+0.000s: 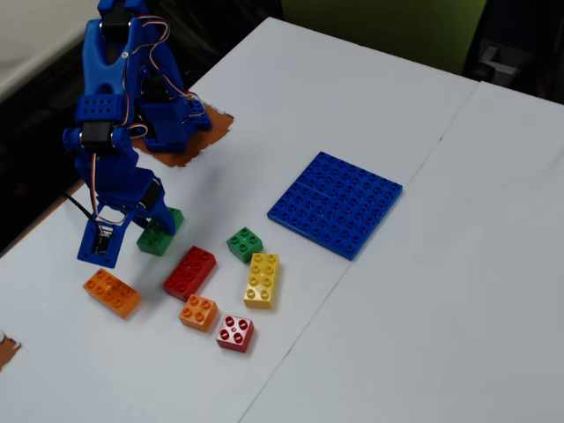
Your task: Pick up the 2x4 green block and go up the 8x8 blue block.
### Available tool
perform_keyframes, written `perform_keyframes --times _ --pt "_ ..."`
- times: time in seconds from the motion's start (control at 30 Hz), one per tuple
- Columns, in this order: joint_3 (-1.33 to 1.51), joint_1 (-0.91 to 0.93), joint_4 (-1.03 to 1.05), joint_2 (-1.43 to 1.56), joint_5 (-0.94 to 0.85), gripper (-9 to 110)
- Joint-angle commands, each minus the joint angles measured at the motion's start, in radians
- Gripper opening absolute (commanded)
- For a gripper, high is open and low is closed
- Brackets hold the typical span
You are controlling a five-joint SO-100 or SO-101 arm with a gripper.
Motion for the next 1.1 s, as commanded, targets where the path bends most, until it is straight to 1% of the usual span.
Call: perform_keyframes --times 0.0,0.17,0.23,0.43,0.57,0.67,0.7,0.8,0.93,1.07 --pt "0.018 -0.002 -0.048 0.014 -0.005 18" --pt "0.104 -0.002 -0.126 0.083 -0.014 15" --pt "0.106 -0.002 -0.123 0.101 -0.015 13" --pt "0.074 -0.020 -0.078 0.127 -0.011 0" --pt "0.064 -0.075 -0.095 0.167 -0.031 0" --pt "0.064 -0.140 -0.089 0.198 -0.261 0" --pt "0.069 -0.163 -0.097 0.212 -0.290 0" --pt "0.063 -0.222 -0.098 0.259 -0.290 0" --pt "-0.018 -0.313 -0.005 0.247 -0.331 0" --pt "-0.077 -0.425 0.034 0.241 -0.310 0"
